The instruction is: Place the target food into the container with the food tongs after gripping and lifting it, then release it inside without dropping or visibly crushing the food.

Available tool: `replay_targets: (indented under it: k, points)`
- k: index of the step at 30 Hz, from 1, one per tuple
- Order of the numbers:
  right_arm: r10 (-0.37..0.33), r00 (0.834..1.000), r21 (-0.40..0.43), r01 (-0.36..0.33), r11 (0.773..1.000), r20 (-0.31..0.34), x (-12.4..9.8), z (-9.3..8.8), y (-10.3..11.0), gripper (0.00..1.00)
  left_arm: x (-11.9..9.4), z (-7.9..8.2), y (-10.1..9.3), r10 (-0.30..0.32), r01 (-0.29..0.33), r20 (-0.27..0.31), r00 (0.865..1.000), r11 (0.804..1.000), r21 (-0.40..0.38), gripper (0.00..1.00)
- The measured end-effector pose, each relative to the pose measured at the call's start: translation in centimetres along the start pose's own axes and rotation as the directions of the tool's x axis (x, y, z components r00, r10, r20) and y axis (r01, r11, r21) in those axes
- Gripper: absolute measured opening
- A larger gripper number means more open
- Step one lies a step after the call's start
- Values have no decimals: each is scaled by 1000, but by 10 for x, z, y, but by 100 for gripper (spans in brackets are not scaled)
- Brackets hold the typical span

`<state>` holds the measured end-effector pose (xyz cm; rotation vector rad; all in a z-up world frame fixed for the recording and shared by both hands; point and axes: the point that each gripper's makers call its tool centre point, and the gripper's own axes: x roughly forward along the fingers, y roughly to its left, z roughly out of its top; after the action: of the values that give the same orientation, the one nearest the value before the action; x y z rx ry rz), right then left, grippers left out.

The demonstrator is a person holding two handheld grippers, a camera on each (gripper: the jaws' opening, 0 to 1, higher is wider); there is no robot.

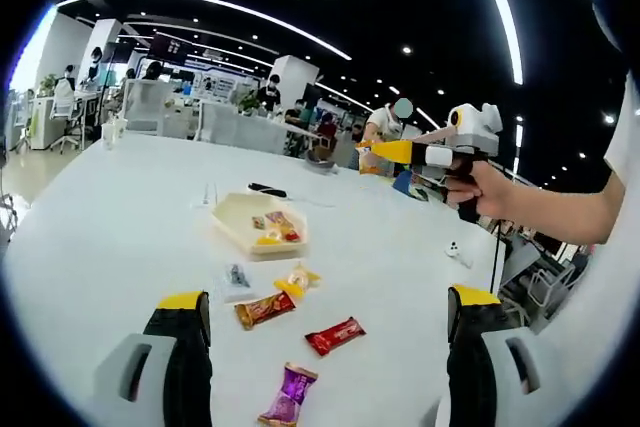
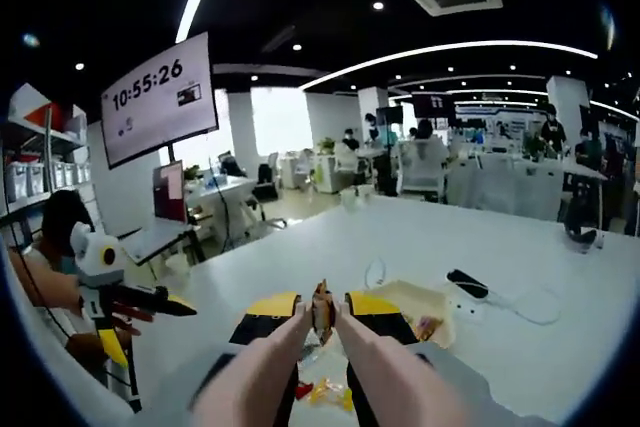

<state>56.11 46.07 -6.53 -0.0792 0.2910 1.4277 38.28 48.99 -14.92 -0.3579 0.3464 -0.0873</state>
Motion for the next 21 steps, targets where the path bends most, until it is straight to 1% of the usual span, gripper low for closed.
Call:
replay_targets:
  k: [2,5,8,10,11,12,13,14,16,17,19,21]
  points:
    - [2,1000,-4,-2,1000,-2,2,3,0,16,-1,5,-1,2,-2,8,1000,1000,13,99]
    - [8,1000,-26,-9,1000,-4,5,9,1,16,-1,13,1,17,-17,46,999,1000,-6,99]
    - [2,1000,-46,-2,999,8,6,19,-3,16,2,11,0,12,-11,46,999,1000,-4,99]
    - [-7,1000,-56,8,998,8,6,22,-6,16,4,7,0,3,-3,30,1000,1000,0,99]
    - [-13,1000,-50,13,999,5,6,23,-9,16,4,5,-1,1,-1,17,1000,1000,3,99]
    - [-15,1000,-41,16,999,4,7,26,-11,16,3,5,-2,-1,1,15,1000,1000,7,99]
    - [-15,1000,-46,16,999,2,7,28,-13,16,0,10,-5,-6,5,33,999,1000,12,99]
    - [-15,1000,-53,15,998,-2,8,30,-14,16,-1,13,-6,-6,6,52,999,1000,-3,99]
    - [-16,1000,-61,16,998,-7,9,32,-16,16,-2,14,-5,-1,2,65,998,1000,-19,99]
    - [-20,1000,-72,20,997,-6,9,37,-18,16,-1,14,-4,2,0,75,997,1000,-29,99]
    - [-26,1000,-84,26,996,-3,9,43,-23,16,3,11,-3,5,-3,70,998,1000,-29,99]
    - [-32,999,-83,32,996,2,10,51,-29,16,7,12,-7,-2,2,59,998,1000,-6,99]
